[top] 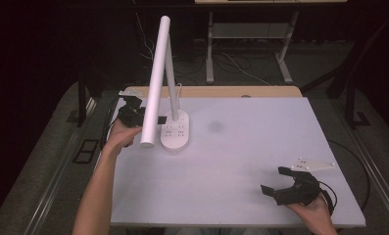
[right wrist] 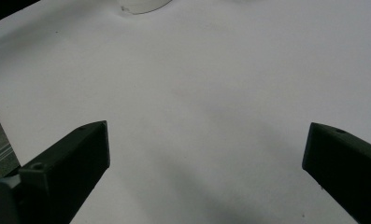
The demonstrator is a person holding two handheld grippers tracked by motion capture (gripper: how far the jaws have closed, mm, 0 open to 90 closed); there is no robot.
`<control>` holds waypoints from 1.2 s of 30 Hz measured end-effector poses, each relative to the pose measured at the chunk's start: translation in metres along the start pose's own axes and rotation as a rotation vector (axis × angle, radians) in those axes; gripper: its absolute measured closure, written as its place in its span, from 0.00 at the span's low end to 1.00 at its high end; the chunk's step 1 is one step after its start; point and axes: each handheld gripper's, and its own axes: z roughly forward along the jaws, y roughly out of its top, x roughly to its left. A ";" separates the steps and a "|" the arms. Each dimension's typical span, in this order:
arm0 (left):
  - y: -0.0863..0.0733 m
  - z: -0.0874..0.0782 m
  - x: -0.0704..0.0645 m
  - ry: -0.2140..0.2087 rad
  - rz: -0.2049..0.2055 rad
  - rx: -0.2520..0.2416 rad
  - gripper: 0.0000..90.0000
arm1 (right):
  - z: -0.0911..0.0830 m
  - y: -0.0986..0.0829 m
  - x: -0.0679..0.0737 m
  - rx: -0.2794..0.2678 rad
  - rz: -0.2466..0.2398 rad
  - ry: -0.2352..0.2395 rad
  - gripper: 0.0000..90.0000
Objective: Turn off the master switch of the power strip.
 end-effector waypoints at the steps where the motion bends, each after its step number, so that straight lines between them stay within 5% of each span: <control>1: 0.001 0.001 0.001 -0.001 0.000 -0.002 0.14 | 0.000 0.000 0.000 0.001 0.001 0.000 0.00; 13: 0.005 0.003 0.018 0.014 -0.072 -0.033 0.18 | 0.000 0.000 0.000 0.003 0.001 0.002 0.00; 25: 0.002 0.010 0.035 0.028 -0.207 -0.087 0.25 | 0.000 0.000 -0.001 0.007 0.008 0.006 0.00; 36: -0.002 0.019 0.042 0.035 -0.243 -0.106 0.38 | -0.002 0.000 -0.002 0.005 0.003 0.004 0.00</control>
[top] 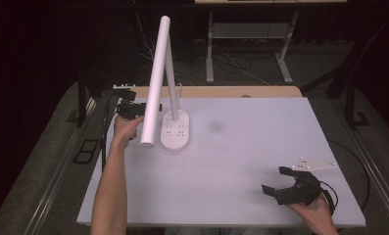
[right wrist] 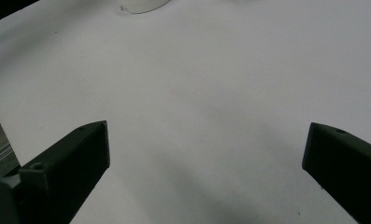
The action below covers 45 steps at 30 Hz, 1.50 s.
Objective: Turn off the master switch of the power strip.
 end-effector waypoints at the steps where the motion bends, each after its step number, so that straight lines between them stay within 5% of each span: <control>1: 0.000 0.002 0.001 0.000 -0.003 -0.004 0.40 | 0.000 0.000 0.000 0.000 0.002 0.001 0.00; 16: -0.005 0.021 0.006 -0.006 -0.047 0.008 0.64 | -0.001 0.000 -0.001 0.001 0.001 0.000 0.00; 45: -0.015 0.046 0.007 0.041 -0.032 0.061 0.98 | 0.000 -0.001 -0.002 0.011 -0.006 0.000 0.00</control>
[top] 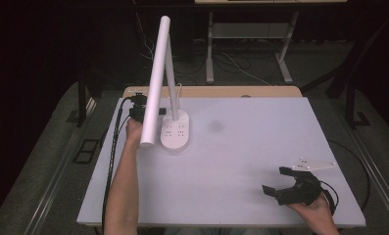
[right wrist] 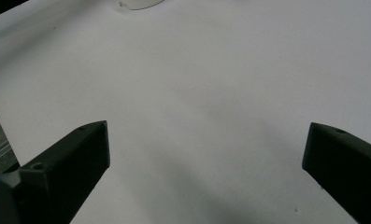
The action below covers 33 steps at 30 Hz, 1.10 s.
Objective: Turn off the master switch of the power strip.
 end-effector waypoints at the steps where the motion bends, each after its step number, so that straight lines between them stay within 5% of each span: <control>1: 0.000 0.001 0.000 0.001 -0.001 0.002 0.99 | 0.000 0.000 0.000 0.000 0.002 0.001 0.00; 14: -0.007 0.014 -0.002 0.029 0.019 0.054 1.00 | 0.001 0.000 -0.001 -0.001 0.003 0.007 0.00; 21: -0.008 0.020 -0.010 0.071 0.084 0.079 1.00 | 0.006 0.001 0.001 0.010 -0.003 0.016 0.00; 33: -0.012 0.020 -0.009 0.069 0.046 0.072 1.00 | 0.002 0.000 0.001 0.007 0.001 0.012 0.00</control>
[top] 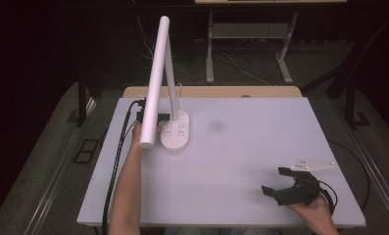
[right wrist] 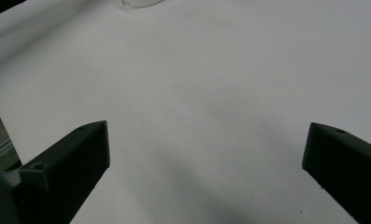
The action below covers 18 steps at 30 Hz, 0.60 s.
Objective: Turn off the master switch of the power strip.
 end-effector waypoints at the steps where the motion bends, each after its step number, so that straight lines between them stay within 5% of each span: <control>1: 0.000 0.000 0.001 -0.007 -0.010 -0.002 1.00 | 0.000 0.000 0.000 -0.001 -0.002 0.001 0.00; 4: -0.001 0.000 0.006 -0.045 -0.084 -0.005 1.00 | 0.000 0.000 0.001 0.000 -0.007 0.000 0.00; 18: -0.003 0.001 0.009 -0.057 -0.111 -0.014 1.00 | -0.002 0.000 -0.002 -0.009 0.003 -0.004 0.00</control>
